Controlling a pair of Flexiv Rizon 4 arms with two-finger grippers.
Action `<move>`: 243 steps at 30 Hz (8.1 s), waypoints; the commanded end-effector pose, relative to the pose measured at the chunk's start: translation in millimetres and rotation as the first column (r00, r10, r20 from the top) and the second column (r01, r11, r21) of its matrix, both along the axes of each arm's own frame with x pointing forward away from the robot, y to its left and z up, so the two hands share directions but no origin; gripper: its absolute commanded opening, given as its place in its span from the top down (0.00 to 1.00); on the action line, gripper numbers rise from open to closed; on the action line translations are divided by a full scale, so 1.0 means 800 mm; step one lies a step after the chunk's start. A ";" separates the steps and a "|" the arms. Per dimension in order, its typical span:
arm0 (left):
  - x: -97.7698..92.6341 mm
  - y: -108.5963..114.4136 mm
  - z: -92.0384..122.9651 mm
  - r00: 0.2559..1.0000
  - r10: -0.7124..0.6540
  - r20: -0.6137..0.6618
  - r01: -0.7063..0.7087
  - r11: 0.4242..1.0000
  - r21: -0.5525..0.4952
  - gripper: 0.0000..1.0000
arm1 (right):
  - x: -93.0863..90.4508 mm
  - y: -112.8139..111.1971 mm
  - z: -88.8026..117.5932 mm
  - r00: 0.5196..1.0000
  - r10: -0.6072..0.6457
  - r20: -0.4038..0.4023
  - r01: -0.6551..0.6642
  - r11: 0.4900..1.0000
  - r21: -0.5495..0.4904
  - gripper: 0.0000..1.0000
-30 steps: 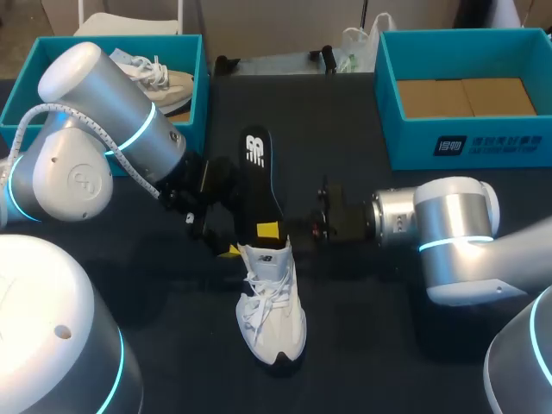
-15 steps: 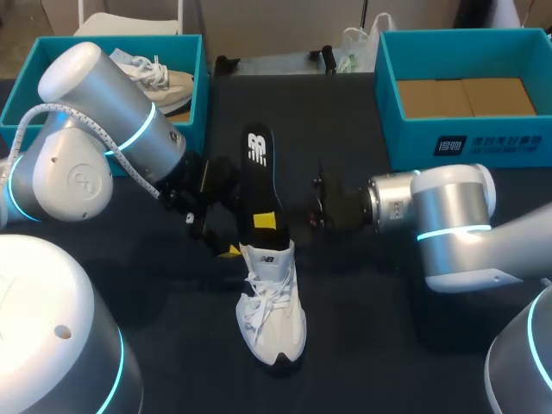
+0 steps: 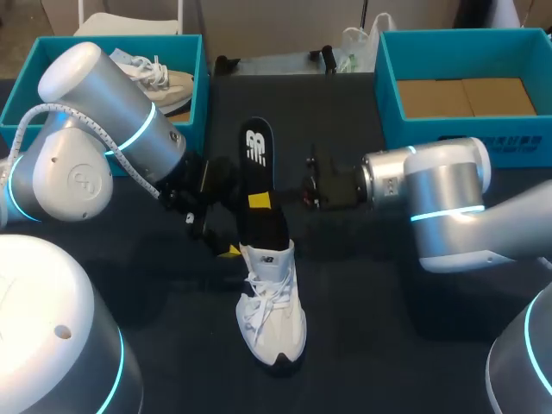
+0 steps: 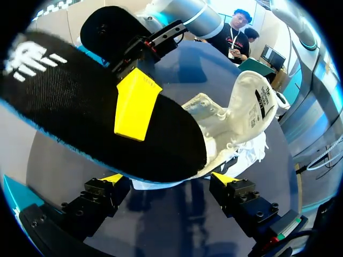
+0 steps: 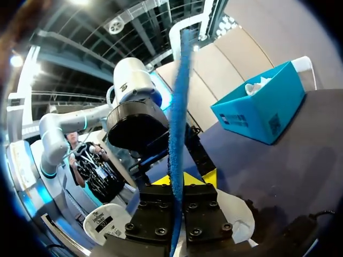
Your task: Take the shoe out of the shoebox, open the shoe tongue, remove and reinsert the insole, then place the shoe into the shoebox
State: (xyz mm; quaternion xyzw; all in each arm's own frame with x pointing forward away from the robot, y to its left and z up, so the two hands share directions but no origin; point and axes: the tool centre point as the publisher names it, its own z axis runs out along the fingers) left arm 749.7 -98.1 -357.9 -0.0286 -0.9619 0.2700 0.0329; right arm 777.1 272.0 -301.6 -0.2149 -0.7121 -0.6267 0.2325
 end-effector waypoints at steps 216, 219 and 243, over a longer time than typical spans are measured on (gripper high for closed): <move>0.000 0.000 0.000 1.000 0.000 0.001 0.000 1.000 0.002 0.00 | -0.067 0.000 -0.077 0.941 -0.167 -0.294 0.125 0.980 -0.155 1.00; 0.000 0.000 0.000 1.000 0.000 0.001 0.000 1.000 0.002 0.00 | -0.066 0.000 -0.063 0.949 -0.169 -0.264 0.129 0.978 -0.164 0.84; 0.006 0.024 0.005 1.000 0.010 -0.021 -0.010 0.999 0.038 0.00 | -0.047 -0.027 -0.003 0.968 -0.041 -0.247 -0.032 0.958 -0.285 0.35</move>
